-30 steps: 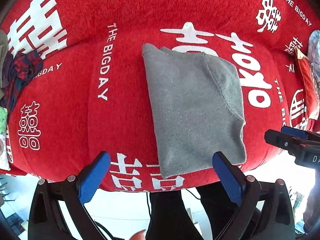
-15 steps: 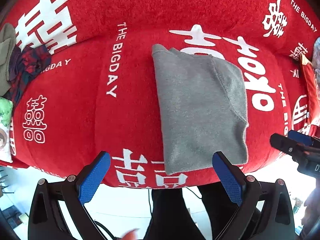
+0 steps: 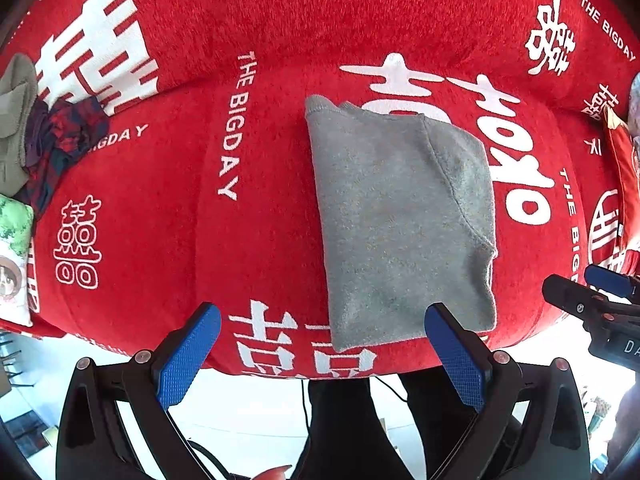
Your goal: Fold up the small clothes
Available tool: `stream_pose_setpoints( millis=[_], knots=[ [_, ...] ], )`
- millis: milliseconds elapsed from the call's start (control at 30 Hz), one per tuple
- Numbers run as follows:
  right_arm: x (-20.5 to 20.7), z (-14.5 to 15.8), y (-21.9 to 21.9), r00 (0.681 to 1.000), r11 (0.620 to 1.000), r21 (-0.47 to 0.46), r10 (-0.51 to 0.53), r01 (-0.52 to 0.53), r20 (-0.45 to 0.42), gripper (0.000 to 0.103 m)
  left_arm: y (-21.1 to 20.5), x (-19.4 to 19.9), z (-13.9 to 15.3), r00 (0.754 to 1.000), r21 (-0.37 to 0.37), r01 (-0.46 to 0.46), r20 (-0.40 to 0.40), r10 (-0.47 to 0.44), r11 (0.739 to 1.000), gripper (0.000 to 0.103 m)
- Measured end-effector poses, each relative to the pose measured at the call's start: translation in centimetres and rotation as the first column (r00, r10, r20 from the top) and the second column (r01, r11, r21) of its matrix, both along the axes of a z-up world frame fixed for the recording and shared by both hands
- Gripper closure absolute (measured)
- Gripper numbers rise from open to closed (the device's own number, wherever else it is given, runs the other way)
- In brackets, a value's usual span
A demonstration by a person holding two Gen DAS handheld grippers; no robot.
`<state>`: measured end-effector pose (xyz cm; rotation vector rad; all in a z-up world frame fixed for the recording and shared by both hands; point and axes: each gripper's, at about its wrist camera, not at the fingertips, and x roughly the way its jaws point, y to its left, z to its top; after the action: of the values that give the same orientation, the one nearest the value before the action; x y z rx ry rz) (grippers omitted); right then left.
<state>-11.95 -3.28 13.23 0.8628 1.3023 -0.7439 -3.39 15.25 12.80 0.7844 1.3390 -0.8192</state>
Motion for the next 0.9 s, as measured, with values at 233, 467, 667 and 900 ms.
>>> stream_pose_setpoints(
  millis=[233, 467, 667, 900],
  knots=[
    [0.20, 0.01, -0.01, 1.000, 1.000, -0.008, 0.003, -0.003, -0.012, 0.013, -0.07, 0.04, -0.23, 1.000, 0.016, 0.000, 0.000, 0.000, 1.000, 0.001],
    [0.15, -0.14, -0.16, 1.000, 1.000, -0.010, 0.002, -0.002, -0.010, 0.013, -0.49, -0.26, -0.21, 1.000, 0.022, 0.021, 0.007, -0.021, 1.000, 0.001],
    [0.20, -0.35, -0.33, 1.000, 1.000, -0.011, 0.006, -0.007, -0.020, 0.013, -0.60, -0.28, -0.51, 1.000, 0.032, 0.017, 0.003, -0.017, 0.999, 0.001],
    [0.22, -0.41, -0.33, 1.000, 1.000, -0.014, 0.011, -0.011, -0.024, 0.013, -0.81, -0.33, -0.57, 1.000, 0.046, 0.016, 0.013, -0.017, 0.999, 0.001]
  ],
)
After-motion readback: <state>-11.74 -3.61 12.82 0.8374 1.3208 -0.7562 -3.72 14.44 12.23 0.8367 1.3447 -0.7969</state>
